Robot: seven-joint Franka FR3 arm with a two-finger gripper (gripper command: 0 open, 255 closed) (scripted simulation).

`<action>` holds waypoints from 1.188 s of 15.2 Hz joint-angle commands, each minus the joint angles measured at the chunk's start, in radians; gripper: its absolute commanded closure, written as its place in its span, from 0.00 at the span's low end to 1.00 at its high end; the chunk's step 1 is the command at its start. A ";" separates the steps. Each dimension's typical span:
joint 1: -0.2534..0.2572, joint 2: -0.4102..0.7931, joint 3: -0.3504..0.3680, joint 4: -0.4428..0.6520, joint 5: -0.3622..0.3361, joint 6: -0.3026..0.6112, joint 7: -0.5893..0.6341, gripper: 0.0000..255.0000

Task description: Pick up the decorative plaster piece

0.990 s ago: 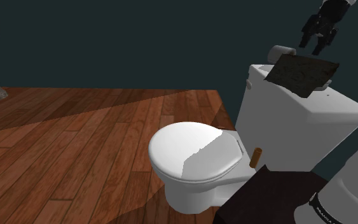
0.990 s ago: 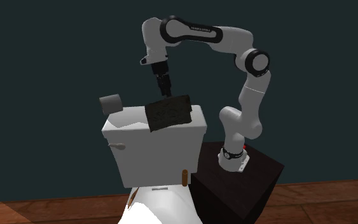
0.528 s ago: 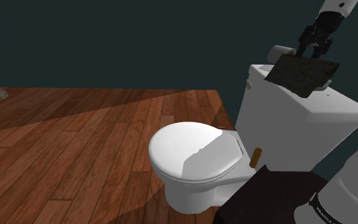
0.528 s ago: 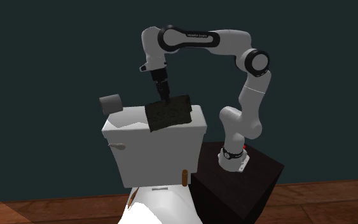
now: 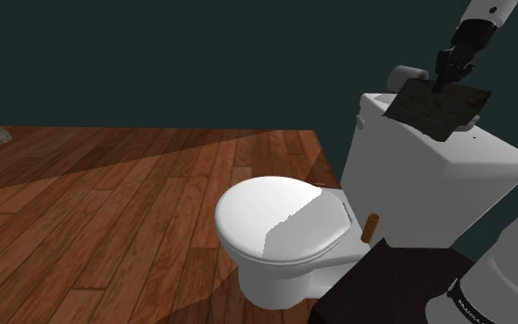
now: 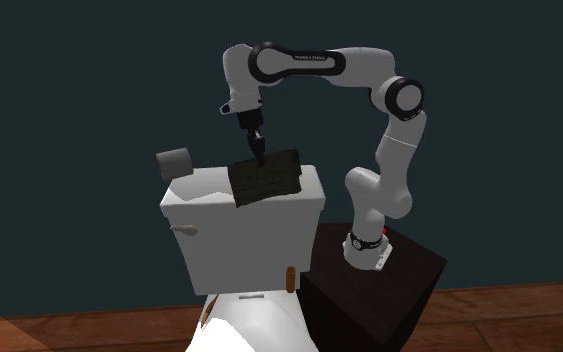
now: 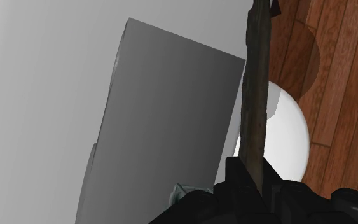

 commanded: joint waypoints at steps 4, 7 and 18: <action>0.000 -0.001 0.001 -0.003 0.000 0.001 0.001 1.00; 0.004 0.011 -0.001 0.047 0.006 -0.038 0.007 1.00; 0.018 0.076 -0.020 0.257 0.042 -0.191 0.021 1.00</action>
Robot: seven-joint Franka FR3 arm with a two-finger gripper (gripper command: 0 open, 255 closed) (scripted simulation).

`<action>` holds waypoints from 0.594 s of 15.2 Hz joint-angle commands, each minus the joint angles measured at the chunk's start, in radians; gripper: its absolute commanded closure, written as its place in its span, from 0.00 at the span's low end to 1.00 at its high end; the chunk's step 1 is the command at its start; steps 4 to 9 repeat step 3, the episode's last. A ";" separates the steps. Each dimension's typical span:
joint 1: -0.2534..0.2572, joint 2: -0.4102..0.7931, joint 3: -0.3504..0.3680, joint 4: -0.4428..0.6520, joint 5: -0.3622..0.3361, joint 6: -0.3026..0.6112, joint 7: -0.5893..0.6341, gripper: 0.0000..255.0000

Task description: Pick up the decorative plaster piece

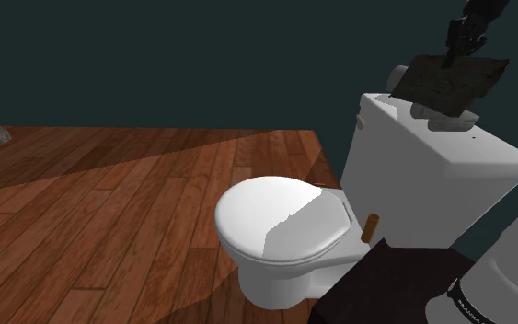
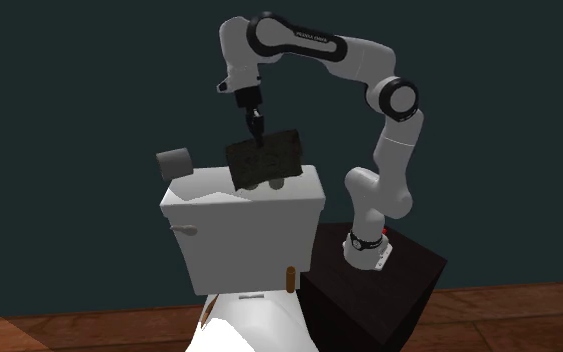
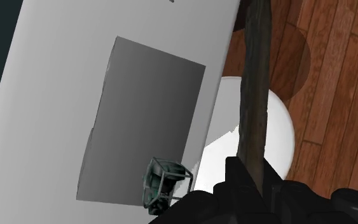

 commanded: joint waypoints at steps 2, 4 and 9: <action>0.002 0.015 -0.006 0.047 0.008 -0.035 0.001 1.00; 0.002 0.015 -0.006 0.047 0.008 -0.035 0.001 1.00; 0.002 0.015 -0.006 0.047 0.008 -0.035 0.001 1.00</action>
